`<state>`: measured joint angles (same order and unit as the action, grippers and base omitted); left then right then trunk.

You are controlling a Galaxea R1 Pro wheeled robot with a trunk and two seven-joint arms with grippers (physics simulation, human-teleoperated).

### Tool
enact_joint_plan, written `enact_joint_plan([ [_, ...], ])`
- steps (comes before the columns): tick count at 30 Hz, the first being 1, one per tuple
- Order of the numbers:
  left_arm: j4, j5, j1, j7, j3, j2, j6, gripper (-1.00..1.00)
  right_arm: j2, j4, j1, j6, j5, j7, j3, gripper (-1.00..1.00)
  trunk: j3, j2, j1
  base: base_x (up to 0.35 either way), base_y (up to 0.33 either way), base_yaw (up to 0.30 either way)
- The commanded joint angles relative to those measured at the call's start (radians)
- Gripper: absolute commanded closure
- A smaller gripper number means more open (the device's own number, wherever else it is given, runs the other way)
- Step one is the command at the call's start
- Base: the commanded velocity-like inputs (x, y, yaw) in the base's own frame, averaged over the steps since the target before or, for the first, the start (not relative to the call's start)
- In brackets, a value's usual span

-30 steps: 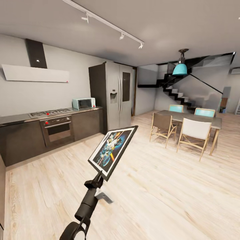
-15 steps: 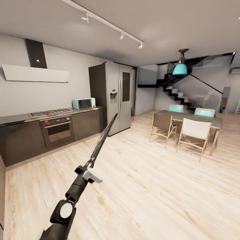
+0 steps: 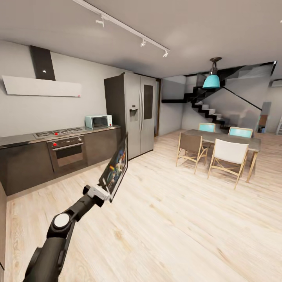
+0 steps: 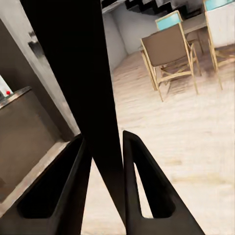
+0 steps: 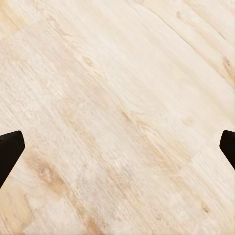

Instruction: Pick up the poster from the kitchen countertop and hang it on one of the wall nails in the kitchen.

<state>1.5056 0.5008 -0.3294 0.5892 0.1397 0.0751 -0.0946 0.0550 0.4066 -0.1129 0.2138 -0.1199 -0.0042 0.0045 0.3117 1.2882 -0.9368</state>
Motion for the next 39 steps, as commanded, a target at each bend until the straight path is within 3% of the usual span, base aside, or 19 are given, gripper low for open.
enact_joint_plan([
  [1,0.002,-0.013,-0.006,0.033,0.011,-0.005,-0.029,1.0,0.0,0.0,-0.001,0.002,-0.008,0.0,0.0,-1.0,0.001,0.001,0.0,0.0,0.0,0.0],
  [2,0.001,-0.046,-0.016,0.086,0.03,-0.018,-0.076,1.0,0.0,0.0,-0.001,0.002,-0.007,0.0,0.0,-1.0,0.001,0.001,0.0,0.0,0.0,0.0],
  [3,-0.003,-0.143,-0.037,0.22,0.06,-0.061,-0.158,1.0,0.001,0.0,-0.001,0.002,-0.007,0.0,-0.001,-1.0,0.001,0.001,0.0,0.0,0.0,0.0],
  [6,-0.017,-0.222,-0.043,0.328,0.069,-0.104,-0.184,1.0,0.001,0.0,-0.001,0.002,-0.007,0.0,-0.001,-1.0,0.001,0.001,0.0,0.0,0.0,0.0],
  [7,-0.054,-0.322,-0.046,0.477,0.076,-0.142,-0.197,1.0,0.002,0.002,-0.001,0.003,-0.007,0.0,-0.002,-1.0,0.001,0.001,0.0,0.0,0.0,0.0],
  [9,-0.073,-0.352,-0.047,0.545,0.083,-0.153,-0.2,1.0,0.003,0.004,-0.001,0.003,-0.007,0.0,-0.003,-1.0,0.001,0.001,0.0,0.0,0.0,0.0],
  [10,-0.089,-0.375,-0.047,0.635,0.095,-0.163,-0.211,1.0,0.004,0.005,-0.001,0.003,-0.007,0.0,-0.003,-1.0,0.001,0.001,0.0,0.0,0.0,0.0],
  [14,-0.096,-0.382,-0.048,0.736,0.099,-0.167,-0.261,1.0,0.005,0.007,-0.001,0.002,-0.008,0.0,-0.003,-1.0,0.001,0.001,0.0,0.0,0.0,0.0],
  [17,-0.1,-0.383,-0.048,0.831,0.101,-0.18,-0.296,1.0,0.029,0.012,-0.001,0.002,-0.008,0.002,-0.003,-1.0,0.001,0.001,0.0,0.0,0.0,0.0],
  [20,-0.103,-0.383,-0.048,0.913,0.102,-0.213,-0.306,1.0,0.057,0.021,-0.001,0.002,-0.006,0.005,-0.004,-1.0,0.001,0.001,0.0,0.0,0.0,0.0],
  [27,-0.07,-0.383,-0.056,0.934,0.094,-0.203,-0.297,1.0,0.055,0.057,-0.035,0.036,-0.007,-0.022,0.001,-1.0,0.001,0.001,0.0,0.0,0.0,0.0],
  [39,-0.039,-0.383,-0.056,0.934,0.094,-0.203,-0.297,1.0,0.055,0.087,-0.036,0.052,-0.007,-0.022,0.001,-1.0,0.001,0.001,0.0,0.0,0.0,0.0],
])
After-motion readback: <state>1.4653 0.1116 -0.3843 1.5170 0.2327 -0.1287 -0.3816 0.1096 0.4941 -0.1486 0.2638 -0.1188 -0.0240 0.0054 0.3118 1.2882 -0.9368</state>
